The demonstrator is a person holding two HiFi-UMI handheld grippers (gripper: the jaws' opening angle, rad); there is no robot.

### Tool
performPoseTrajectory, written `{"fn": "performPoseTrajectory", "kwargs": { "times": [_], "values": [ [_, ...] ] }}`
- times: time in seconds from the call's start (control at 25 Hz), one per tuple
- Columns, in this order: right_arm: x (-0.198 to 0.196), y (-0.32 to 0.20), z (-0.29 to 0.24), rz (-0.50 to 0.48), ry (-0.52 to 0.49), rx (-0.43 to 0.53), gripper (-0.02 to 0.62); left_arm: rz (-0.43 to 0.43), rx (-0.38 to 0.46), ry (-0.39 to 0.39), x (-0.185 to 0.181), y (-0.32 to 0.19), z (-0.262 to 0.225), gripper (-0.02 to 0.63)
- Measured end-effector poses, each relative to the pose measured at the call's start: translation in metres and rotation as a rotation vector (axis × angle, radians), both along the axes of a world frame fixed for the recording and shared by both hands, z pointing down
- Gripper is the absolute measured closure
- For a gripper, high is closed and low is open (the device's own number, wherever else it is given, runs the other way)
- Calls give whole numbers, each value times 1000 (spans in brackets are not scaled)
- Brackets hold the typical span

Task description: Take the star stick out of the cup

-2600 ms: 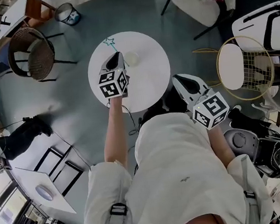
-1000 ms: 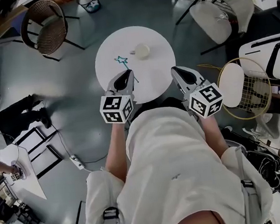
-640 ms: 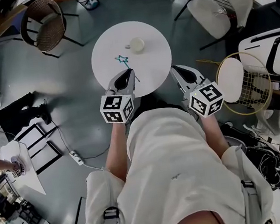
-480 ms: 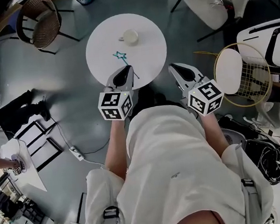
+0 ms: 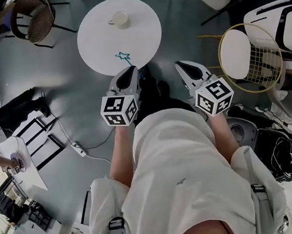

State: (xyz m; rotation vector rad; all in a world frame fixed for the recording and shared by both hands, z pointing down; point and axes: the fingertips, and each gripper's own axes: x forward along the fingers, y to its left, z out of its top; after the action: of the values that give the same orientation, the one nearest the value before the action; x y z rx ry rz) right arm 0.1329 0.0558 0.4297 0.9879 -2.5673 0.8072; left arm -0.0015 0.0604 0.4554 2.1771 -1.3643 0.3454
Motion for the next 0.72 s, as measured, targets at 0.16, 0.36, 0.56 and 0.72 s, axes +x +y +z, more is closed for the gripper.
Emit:
{"fn": "performPoseTrajectory", "kwargs": {
  "times": [0.16, 0.36, 0.56, 0.72],
  "values": [
    [15, 27, 15, -14, -15, -29, 589, -42, -22, -20, 6, 37, 6, 581],
    [9, 49, 23, -52, -21, -47, 589, -116, -39, -28, -10, 74, 4, 581],
    [4, 51, 7, -60, -33, -4, 589, -139, 7, -25, -17, 79, -13, 581],
    [-1, 44, -27, -65, -104, 87, 589, -132, 74, -4, -14, 71, -38, 581]
  ]
}}
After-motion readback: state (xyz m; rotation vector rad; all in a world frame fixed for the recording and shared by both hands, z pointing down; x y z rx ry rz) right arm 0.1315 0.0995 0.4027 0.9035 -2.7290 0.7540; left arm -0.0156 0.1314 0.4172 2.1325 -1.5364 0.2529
